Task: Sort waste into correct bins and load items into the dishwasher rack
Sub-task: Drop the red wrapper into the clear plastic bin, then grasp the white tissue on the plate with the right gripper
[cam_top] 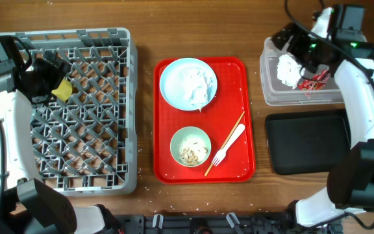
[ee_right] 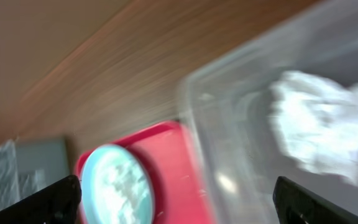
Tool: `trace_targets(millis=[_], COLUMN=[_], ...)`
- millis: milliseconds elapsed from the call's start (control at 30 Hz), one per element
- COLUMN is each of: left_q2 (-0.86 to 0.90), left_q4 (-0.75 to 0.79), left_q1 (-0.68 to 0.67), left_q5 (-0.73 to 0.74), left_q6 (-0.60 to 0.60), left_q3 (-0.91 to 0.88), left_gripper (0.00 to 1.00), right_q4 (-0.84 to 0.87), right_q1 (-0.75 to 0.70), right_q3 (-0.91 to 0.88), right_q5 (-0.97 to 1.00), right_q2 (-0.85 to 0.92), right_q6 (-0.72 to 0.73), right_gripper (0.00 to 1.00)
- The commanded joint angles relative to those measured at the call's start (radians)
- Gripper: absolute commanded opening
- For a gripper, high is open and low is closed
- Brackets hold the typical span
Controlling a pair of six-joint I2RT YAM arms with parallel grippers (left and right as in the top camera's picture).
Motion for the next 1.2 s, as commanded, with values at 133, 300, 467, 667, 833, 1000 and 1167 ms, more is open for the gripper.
trace_targets(millis=[133, 300, 467, 667, 833, 1000, 1167], left_q2=[-0.014, -0.014, -0.014, -0.014, -0.014, -0.014, -0.014], left_q4=[0.002, 0.002, 0.002, 0.002, 0.002, 0.002, 0.002], left_q1=[0.003, 0.003, 0.003, 0.003, 0.003, 0.003, 0.003], left_q5=[0.005, 0.005, 0.005, 0.005, 0.005, 0.005, 0.005], left_q6=[-0.006, -0.006, -0.006, -0.006, -0.006, -0.006, -0.006], left_q3=[-0.003, -0.003, -0.003, -0.003, -0.003, -0.003, -0.003], left_gripper=[1.00, 1.00, 1.00, 1.00, 1.00, 1.00, 1.00], right_q4=[0.031, 0.077, 0.150, 0.159, 0.148, 0.139, 0.124], right_q1=[0.419, 0.601, 0.639, 0.639, 0.640, 0.661, 0.660], right_q3=[-0.002, -0.002, -0.002, -0.002, -0.002, 0.000, 0.043], right_q5=[0.272, 0.397, 0.405, 0.473, 0.486, 0.479, 0.521], right_q2=[-0.043, 0.150, 0.304, 0.378, 0.396, 0.406, 0.306], right_q6=[-0.156, -0.151, -0.119, -0.119, -0.122, -0.106, -0.036], right_gripper=[1.00, 0.99, 0.79, 0.66, 0.66, 0.35, 0.04])
